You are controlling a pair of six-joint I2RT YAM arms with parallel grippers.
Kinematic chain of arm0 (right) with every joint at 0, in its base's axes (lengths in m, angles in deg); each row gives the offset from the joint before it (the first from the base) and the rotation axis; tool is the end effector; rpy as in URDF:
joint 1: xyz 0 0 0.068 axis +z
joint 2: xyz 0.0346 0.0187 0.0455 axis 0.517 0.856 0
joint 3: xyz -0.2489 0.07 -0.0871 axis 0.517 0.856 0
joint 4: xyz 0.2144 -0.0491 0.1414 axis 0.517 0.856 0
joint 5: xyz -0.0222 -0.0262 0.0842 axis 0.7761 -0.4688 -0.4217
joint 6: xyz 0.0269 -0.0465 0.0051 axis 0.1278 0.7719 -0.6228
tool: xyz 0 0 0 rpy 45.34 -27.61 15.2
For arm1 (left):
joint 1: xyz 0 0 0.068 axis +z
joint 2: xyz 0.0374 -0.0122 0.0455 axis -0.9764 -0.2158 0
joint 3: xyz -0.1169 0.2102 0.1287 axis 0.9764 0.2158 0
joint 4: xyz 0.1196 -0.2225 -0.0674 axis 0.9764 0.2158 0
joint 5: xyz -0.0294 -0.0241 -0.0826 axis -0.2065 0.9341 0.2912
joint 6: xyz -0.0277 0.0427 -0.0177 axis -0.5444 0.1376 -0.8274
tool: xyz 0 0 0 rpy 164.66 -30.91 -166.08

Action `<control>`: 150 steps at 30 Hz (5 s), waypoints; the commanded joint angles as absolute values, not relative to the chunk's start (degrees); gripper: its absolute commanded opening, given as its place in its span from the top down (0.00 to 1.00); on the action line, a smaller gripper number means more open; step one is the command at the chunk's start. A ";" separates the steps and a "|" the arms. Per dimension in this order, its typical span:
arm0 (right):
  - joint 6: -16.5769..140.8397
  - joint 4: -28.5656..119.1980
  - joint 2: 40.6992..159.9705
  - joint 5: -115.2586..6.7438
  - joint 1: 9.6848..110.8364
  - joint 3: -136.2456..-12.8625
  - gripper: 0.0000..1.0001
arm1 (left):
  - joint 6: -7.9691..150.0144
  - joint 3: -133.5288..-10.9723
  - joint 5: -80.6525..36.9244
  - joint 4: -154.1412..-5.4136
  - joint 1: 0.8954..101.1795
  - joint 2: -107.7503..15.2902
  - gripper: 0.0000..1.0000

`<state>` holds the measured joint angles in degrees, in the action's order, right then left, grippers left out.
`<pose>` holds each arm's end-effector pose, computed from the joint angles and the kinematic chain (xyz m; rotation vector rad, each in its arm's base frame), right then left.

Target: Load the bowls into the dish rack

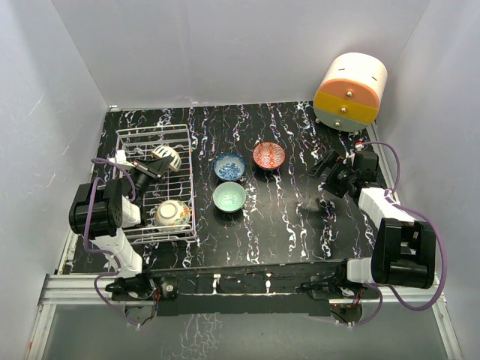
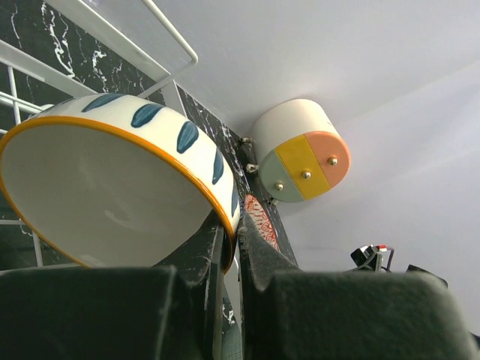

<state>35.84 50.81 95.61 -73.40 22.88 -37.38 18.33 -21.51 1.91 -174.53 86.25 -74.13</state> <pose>0.2635 -0.0219 0.1933 0.6067 2.2798 0.7602 0.2751 0.0231 0.1633 -0.3996 1.3947 -1.1703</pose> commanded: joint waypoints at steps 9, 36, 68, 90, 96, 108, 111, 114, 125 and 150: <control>36.07 47.18 95.37 -74.37 22.95 -37.56 0.02 | 20.77 -16.26 3.02 -173.87 87.82 -72.58 1.00; 36.33 47.53 96.76 -73.12 22.95 -38.82 0.02 | 14.50 -35.51 6.25 -180.51 85.87 -83.85 1.00; 35.55 47.02 96.10 -74.53 22.88 -38.60 0.02 | 24.62 -23.99 1.91 -159.33 87.70 -74.44 0.69; 35.37 46.85 95.13 -75.36 22.92 -38.14 0.01 | 42.61 -42.82 -8.01 -94.97 87.82 -60.02 0.46; 35.38 46.84 94.83 -75.42 22.95 -38.01 0.02 | 46.07 -46.88 -13.06 -83.56 87.81 -58.44 0.42; 35.29 46.70 94.58 -76.36 22.93 -37.88 0.02 | 52.22 -55.16 -18.79 -67.44 87.82 -53.46 0.29; 35.20 46.48 94.73 -76.94 22.92 -37.73 0.02 | 54.60 -58.32 -20.04 -61.35 87.66 -51.02 0.27; 34.84 45.91 95.15 -78.19 22.90 -37.51 0.01 | 56.73 -61.61 -22.21 -56.55 86.95 -49.50 0.26; 33.46 44.11 96.34 -80.39 22.96 -37.07 0.02 | 67.95 -80.55 -39.46 -51.88 73.88 -62.85 0.27; 33.74 42.72 98.87 -81.65 23.00 -35.67 0.02 | 78.74 -77.43 -62.82 -70.60 68.48 -76.19 0.26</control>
<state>33.44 45.98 98.91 -81.12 22.88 -35.76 77.48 -78.52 -58.27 -67.87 68.37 -75.81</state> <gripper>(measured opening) 0.984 0.734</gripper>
